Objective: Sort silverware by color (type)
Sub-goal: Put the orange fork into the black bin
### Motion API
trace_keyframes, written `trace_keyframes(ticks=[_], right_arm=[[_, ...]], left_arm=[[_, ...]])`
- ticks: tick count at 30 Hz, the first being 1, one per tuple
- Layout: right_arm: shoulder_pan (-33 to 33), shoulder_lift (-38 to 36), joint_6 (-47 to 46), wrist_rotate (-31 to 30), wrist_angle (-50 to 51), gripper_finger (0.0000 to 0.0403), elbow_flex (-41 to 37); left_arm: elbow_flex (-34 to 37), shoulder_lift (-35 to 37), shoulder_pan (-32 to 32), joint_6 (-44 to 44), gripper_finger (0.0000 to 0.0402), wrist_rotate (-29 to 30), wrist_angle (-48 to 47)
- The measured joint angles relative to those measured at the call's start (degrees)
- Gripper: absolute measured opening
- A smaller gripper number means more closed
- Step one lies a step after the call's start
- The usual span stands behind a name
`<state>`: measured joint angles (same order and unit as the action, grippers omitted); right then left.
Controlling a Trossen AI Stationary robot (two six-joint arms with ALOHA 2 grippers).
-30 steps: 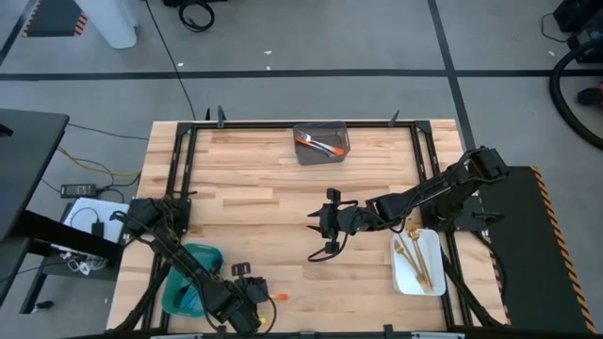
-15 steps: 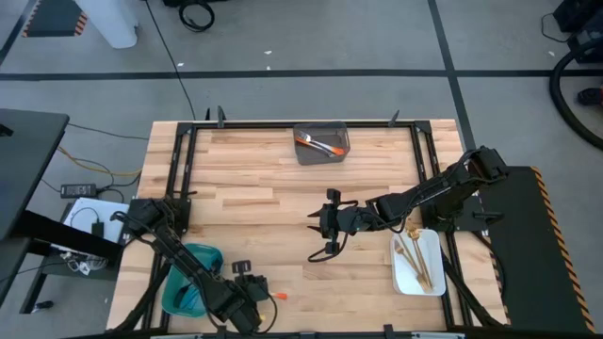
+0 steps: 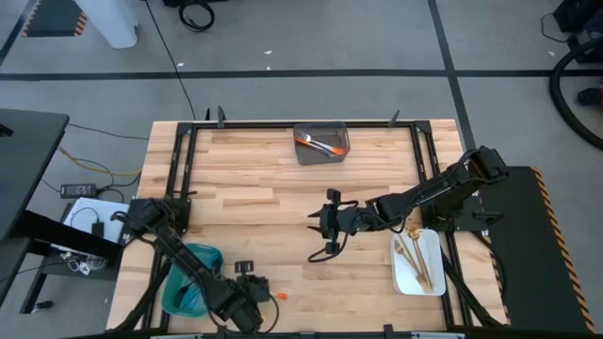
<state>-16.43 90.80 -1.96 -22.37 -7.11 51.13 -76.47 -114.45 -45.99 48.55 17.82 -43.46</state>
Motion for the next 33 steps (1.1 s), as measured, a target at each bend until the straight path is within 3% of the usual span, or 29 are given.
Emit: trace_keyframes(ticks=[8,18,26,33], right_arm=[[-0.9,0.0,0.0,0.0,0.0,0.0146,0.0],[-1.5,0.0,-1.5,0.0,0.9,0.0146,0.0],[-1.6,0.0,-6.3,-0.5,3.7,0.0146,0.0],[-3.5,0.0,-10.2,-0.9,6.3,0.0146,0.0]], left_arm=[[-0.1,-1.0,1.0,-1.7,0.0123,-3.2,0.4],[-0.2,-1.4,1.7,-3.9,0.0015,-5.3,0.7],[-1.4,-1.6,2.6,-4.6,0.0014,-5.3,-3.3],[-4.2,-2.0,3.9,-6.1,0.0013,1.8,-14.2]])
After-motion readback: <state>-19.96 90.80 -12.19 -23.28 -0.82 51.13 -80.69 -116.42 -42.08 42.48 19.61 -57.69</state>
